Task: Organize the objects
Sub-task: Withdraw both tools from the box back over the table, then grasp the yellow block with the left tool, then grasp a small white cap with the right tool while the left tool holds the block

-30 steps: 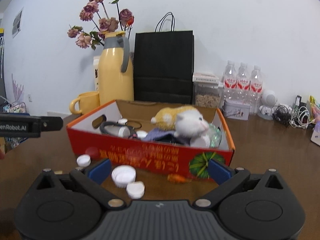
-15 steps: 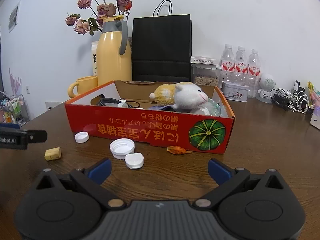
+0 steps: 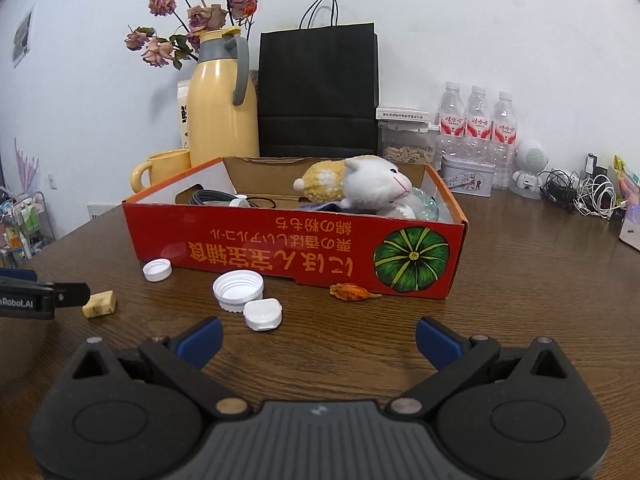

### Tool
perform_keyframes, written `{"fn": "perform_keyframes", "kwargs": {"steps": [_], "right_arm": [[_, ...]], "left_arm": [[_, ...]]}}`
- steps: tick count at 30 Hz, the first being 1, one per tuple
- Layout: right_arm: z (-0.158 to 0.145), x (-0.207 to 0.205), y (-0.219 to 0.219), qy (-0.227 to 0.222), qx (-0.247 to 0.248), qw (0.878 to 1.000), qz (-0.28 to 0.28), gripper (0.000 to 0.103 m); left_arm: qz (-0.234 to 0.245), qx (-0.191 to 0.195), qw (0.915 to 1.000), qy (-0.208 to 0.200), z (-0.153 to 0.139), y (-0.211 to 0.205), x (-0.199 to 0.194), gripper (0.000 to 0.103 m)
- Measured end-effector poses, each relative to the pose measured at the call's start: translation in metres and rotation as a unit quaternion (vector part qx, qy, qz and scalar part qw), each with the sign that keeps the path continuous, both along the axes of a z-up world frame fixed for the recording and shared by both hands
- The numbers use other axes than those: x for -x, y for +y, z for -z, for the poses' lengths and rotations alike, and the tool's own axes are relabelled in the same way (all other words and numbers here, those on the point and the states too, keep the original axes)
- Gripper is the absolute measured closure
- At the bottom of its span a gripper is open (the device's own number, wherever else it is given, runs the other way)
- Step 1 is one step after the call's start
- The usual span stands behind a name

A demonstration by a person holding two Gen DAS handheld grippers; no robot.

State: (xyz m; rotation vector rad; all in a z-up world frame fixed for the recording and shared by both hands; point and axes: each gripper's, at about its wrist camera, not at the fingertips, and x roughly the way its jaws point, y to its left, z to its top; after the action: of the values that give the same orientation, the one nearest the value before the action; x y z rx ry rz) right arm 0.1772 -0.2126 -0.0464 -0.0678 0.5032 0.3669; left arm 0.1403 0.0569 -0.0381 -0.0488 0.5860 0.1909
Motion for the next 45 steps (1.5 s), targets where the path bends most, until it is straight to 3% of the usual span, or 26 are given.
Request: {"fn": "perform_keyframes", "kwargs": {"steps": [16, 18, 19, 22, 32, 40, 45], "right_arm": [[0.001, -0.005, -0.003, 0.013, -0.007, 1.000, 0.006, 0.000], [0.001, -0.005, -0.002, 0.013, -0.007, 1.000, 0.006, 0.000], [0.001, -0.005, -0.002, 0.013, -0.007, 1.000, 0.006, 0.000], [0.001, -0.005, -0.002, 0.014, -0.007, 1.000, 0.006, 0.000], [0.003, -0.008, -0.002, 0.021, -0.009, 1.000, 0.004, 0.000], [0.005, -0.010, -0.003, 0.032, -0.014, 0.999, 0.006, 0.000], [0.006, -0.012, -0.003, 0.037, -0.013, 0.999, 0.009, 0.000]], "left_arm": [[0.036, 0.003, 0.9992, 0.017, 0.007, -0.010, -0.017, 0.000], [0.043, 0.003, 0.9987, 0.026, 0.008, -0.014, -0.021, 0.014], [0.047, 0.003, 0.9984, 0.032, 0.010, -0.015, -0.023, 0.033], [0.058, -0.002, 0.9980, 0.025, 0.008, -0.021, -0.020, 0.068], [0.054, 0.012, 0.9984, 0.005, -0.001, -0.024, -0.023, 0.068], [0.074, 0.018, 0.9961, -0.045, -0.027, -0.043, -0.039, 0.068], [0.061, 0.025, 0.9964, -0.054, -0.017, -0.048, -0.053, 0.068]]}}
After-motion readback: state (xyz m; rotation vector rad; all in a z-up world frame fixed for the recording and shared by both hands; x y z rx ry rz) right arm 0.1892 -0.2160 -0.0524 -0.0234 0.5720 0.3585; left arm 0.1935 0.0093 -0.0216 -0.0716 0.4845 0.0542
